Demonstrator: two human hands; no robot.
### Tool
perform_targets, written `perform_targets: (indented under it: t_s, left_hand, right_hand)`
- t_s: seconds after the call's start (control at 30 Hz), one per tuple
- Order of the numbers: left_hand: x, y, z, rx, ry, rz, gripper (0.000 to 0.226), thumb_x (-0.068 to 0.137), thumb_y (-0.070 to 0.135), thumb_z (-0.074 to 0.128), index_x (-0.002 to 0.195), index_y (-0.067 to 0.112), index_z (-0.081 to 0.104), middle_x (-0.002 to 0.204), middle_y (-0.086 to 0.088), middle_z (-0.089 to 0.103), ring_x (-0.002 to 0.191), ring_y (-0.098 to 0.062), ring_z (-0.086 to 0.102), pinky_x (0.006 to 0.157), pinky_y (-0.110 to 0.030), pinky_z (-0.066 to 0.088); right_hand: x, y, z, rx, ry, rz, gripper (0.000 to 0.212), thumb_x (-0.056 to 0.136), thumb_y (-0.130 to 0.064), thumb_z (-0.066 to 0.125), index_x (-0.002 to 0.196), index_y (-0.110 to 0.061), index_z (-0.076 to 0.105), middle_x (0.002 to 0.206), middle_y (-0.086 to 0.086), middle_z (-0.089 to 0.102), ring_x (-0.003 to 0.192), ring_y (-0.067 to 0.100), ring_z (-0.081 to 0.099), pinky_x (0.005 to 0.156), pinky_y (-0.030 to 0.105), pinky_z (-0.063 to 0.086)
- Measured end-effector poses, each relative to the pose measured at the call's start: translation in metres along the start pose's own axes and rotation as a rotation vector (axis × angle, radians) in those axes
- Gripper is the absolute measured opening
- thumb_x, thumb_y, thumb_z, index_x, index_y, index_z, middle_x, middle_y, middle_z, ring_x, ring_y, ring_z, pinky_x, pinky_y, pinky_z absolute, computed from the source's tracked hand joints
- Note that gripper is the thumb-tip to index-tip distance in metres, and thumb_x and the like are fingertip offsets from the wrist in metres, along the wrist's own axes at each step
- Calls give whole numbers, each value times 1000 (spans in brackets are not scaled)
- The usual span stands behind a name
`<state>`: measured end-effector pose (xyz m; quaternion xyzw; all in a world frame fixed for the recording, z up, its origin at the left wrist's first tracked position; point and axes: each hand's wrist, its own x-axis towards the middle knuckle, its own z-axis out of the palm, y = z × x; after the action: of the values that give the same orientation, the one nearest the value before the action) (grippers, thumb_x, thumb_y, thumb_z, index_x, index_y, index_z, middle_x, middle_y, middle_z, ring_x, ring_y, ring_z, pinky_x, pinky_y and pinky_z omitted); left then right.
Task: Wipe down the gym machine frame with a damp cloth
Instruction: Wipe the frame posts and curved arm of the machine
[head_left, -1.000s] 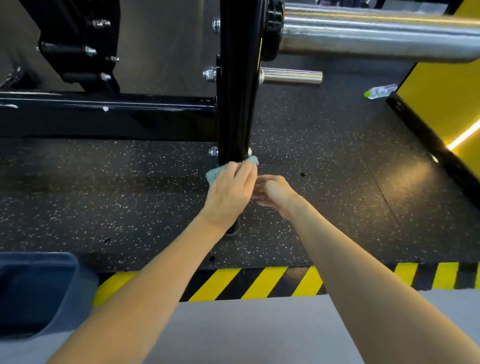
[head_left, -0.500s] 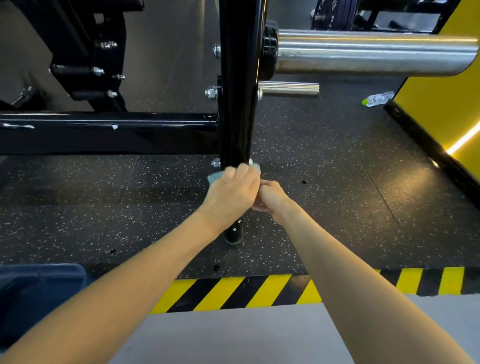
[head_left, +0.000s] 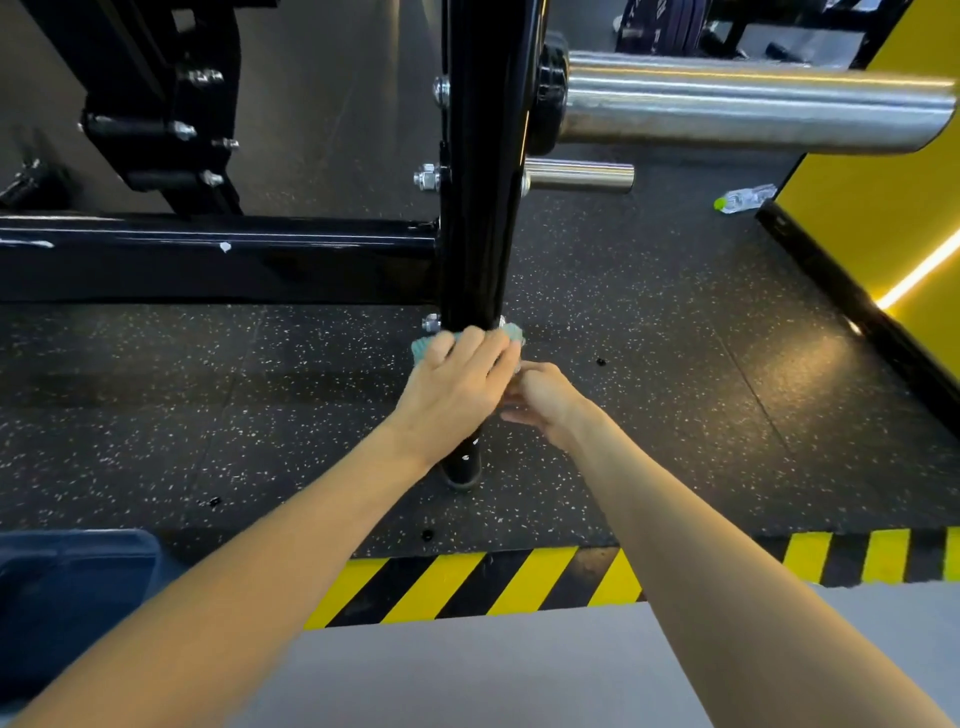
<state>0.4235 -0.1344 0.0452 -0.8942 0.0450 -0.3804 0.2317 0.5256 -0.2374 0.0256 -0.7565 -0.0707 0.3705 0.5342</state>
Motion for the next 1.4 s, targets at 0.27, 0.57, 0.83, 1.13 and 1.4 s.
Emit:
perform_targets:
  t_s: [0.27, 0.57, 0.83, 1.13, 1.4]
  left_hand:
    - [-29, 4, 24, -284, 55, 37, 27, 99, 3, 46, 100, 6, 72, 91, -4, 69, 78, -21, 58, 73, -32, 47]
    - [-132, 58, 103, -490, -316, 170, 54, 72, -5, 76, 122, -3, 56, 116, -15, 62, 96, -27, 51, 80, -37, 57]
    - [-131, 66, 105, -523, -129, 7, 19, 86, -3, 59, 102, 0, 70, 101, -11, 69, 89, -25, 49, 69, -32, 57]
    - [-115, 57, 99, -529, -50, 37, 22, 97, 3, 50, 92, -1, 71, 88, -10, 68, 80, -22, 47, 61, -34, 50]
    - [-125, 71, 110, -534, -57, 34, 12, 91, 2, 57, 98, 1, 67, 90, -9, 69, 81, -22, 48, 61, -34, 50]
  right_hand:
    - [8, 12, -12, 0, 32, 29, 40, 92, 3, 38, 118, -14, 64, 107, 7, 71, 98, 20, 68, 86, 34, 55]
    - [37, 44, 15, -347, -28, -7, 53, 84, 10, 38, 127, -12, 60, 118, 10, 66, 102, 18, 56, 76, 23, 44]
    - [62, 66, 8, -348, 79, 30, 51, 88, 6, 37, 129, -14, 59, 116, 13, 68, 111, 31, 63, 74, 32, 50]
    - [57, 91, 22, -168, -8, 234, 37, 94, 5, 37, 120, -6, 62, 104, 13, 68, 95, 22, 68, 76, 30, 56]
    - [45, 106, 26, 99, 44, 327, 32, 94, 9, 35, 113, 2, 61, 92, 15, 65, 83, 26, 67, 74, 34, 56]
